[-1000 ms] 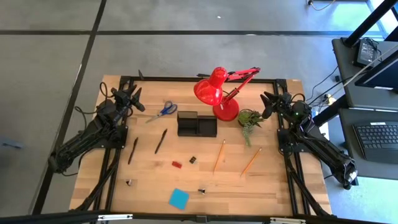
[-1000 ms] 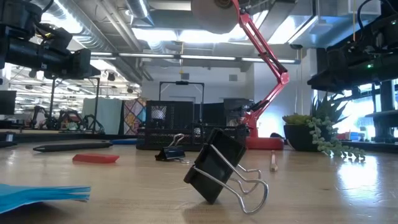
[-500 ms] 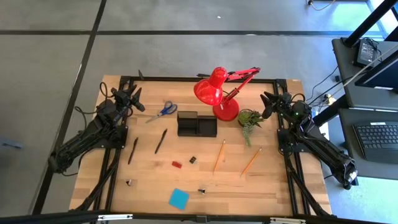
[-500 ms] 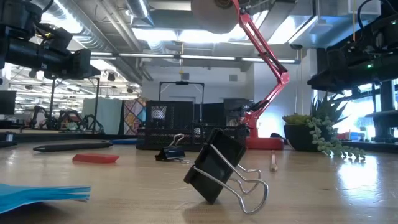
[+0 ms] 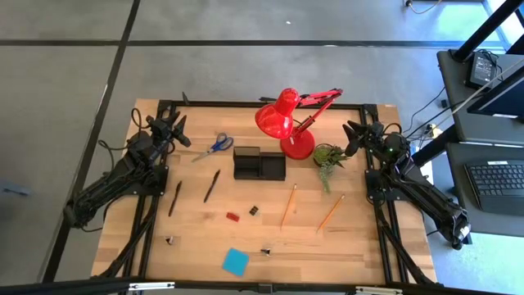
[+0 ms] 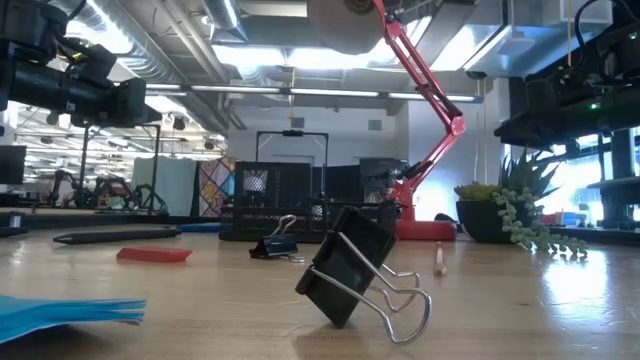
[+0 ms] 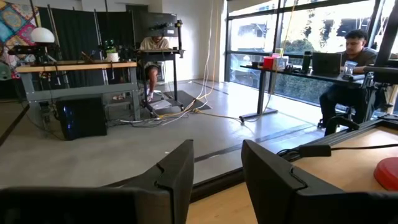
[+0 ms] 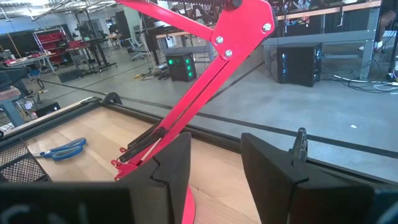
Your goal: Pick and place office supplies into organizer
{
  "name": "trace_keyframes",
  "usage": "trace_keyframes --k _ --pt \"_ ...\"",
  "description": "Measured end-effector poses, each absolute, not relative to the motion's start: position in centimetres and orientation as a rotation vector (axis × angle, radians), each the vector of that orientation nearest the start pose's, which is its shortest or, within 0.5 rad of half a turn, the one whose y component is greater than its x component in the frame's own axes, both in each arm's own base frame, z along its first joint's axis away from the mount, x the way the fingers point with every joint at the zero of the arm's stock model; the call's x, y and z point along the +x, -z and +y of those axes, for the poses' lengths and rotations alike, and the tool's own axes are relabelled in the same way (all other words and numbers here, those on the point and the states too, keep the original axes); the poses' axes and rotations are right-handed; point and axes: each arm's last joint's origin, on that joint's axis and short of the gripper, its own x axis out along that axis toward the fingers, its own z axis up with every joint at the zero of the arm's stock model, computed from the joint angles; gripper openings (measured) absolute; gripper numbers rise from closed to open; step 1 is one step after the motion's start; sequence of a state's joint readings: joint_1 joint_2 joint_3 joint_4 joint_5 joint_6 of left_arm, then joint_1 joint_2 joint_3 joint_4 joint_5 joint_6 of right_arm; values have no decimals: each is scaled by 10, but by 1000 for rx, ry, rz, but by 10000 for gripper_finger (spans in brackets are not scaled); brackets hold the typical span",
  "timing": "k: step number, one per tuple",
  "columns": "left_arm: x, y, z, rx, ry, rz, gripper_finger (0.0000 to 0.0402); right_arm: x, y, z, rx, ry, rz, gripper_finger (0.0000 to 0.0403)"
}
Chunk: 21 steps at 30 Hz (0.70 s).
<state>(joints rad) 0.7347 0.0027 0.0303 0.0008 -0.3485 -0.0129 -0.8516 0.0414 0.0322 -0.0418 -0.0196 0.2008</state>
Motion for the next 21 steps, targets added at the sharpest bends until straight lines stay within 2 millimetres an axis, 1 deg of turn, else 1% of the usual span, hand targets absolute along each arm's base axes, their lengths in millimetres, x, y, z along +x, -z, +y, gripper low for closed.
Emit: trace_keyframes --k 19,21 --pt "63 -174 70 -6 -1084 -36 130 65 -167 -74 211 834 -36 145" --pt "63 -174 70 -28 -1073 -49 130 65 -167 -74 211 834 -36 145"
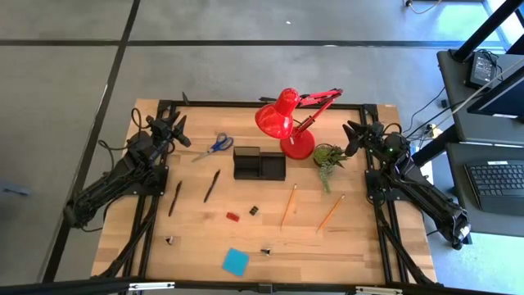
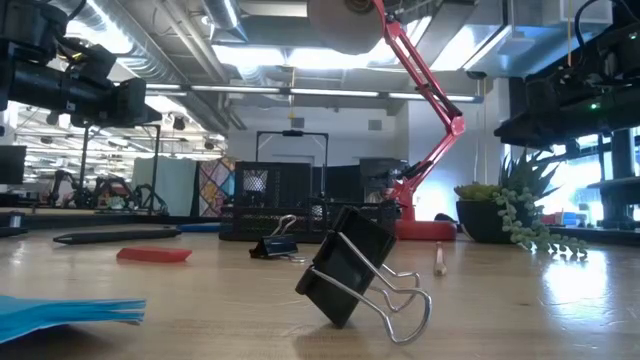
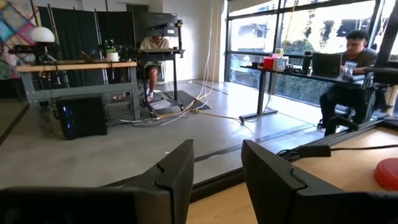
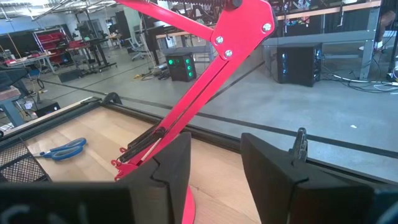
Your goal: Pick and place office supplies into organizer
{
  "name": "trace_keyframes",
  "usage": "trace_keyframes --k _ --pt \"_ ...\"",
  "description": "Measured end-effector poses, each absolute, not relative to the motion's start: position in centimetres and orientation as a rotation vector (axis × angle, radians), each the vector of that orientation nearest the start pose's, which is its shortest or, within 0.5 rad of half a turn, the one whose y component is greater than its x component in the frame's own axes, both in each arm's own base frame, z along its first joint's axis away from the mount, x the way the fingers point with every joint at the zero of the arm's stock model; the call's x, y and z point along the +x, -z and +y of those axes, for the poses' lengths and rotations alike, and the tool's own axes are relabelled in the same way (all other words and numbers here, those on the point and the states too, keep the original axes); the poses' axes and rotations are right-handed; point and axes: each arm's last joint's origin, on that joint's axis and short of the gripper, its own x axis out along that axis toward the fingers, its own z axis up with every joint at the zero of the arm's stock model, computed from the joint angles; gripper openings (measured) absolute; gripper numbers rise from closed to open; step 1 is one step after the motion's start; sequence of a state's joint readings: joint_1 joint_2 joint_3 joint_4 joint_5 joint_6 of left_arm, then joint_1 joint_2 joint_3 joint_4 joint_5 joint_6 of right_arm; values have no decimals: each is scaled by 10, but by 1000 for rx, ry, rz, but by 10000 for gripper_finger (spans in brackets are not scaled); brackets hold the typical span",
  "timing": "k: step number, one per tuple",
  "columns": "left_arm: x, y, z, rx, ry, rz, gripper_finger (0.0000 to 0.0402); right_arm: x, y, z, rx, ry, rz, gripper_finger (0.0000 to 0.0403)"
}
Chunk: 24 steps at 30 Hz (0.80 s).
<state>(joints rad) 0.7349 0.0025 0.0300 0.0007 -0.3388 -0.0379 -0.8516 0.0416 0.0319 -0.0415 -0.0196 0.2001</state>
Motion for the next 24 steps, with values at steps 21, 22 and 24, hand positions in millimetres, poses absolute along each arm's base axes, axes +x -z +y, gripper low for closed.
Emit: trace_keyframes --k 21,22,24 --pt "96 -183 59 -116 -503 57 130 65 -178 -74 136 824 -132 145" --pt "99 -188 60 -90 -504 75 130 65 -179 -74 133 824 -138 145" --pt "106 -198 60 -21 -485 118 130 65 -180 -73 129 823 -146 145"
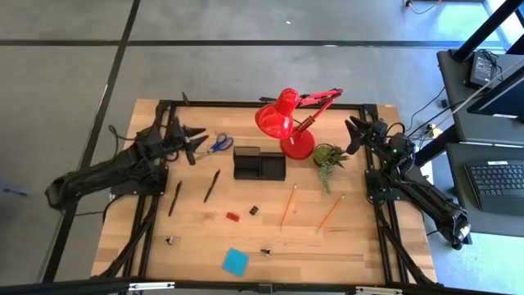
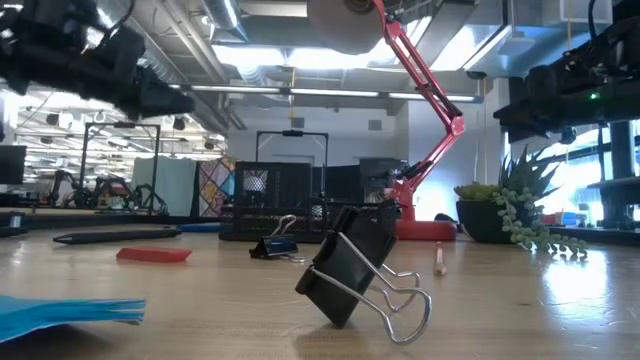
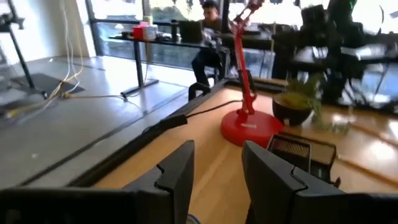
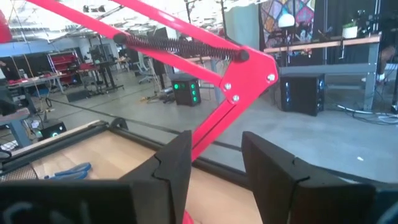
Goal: Pick and place office supplies into organizer
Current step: Put the blue scissors into the black desk organizer
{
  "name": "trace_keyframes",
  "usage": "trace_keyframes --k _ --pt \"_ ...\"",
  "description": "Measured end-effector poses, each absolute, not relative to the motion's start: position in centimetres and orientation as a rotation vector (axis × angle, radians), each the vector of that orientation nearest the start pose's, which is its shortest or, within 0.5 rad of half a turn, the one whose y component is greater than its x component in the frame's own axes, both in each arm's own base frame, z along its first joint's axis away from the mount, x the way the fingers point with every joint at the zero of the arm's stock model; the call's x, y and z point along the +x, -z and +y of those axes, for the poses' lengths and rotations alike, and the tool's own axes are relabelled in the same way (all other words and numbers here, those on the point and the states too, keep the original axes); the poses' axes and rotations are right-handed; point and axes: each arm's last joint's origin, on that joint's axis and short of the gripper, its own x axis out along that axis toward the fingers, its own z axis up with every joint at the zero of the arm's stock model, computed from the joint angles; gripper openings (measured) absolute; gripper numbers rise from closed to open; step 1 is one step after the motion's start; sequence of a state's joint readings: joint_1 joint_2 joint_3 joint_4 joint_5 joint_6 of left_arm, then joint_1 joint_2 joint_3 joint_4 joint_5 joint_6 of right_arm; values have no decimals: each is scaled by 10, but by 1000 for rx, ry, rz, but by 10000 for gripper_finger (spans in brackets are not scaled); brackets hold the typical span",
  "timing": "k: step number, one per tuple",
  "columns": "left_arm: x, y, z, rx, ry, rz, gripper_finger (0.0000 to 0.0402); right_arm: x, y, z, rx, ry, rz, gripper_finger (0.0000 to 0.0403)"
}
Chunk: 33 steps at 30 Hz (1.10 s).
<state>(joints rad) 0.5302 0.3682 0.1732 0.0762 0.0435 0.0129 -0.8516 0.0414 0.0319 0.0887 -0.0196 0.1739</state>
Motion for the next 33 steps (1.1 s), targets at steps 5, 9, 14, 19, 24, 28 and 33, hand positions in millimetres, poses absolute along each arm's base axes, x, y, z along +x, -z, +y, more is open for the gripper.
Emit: trace_keyframes --k 5,9,14,19,24,28,33 --pt "130 -215 63 108 -397 243 130 65 -180 -74 133 823 -145 145" --pt "151 -215 69 103 -368 379 134 65 -179 -74 138 823 -137 145" --pt "169 -211 81 74 -496 647 165 65 -176 -74 176 825 -122 145" --pt "188 -215 92 3 -569 696 193 65 -172 -74 194 829 -88 145" --pt "205 -223 99 -74 -560 797 193 65 -172 -74 203 828 -92 145" --pt "212 -225 107 -113 -642 944 185 65 -172 -74 220 828 -94 145" --pt "218 -223 120 -200 -639 1038 183 65 -170 -74 229 831 -74 145"
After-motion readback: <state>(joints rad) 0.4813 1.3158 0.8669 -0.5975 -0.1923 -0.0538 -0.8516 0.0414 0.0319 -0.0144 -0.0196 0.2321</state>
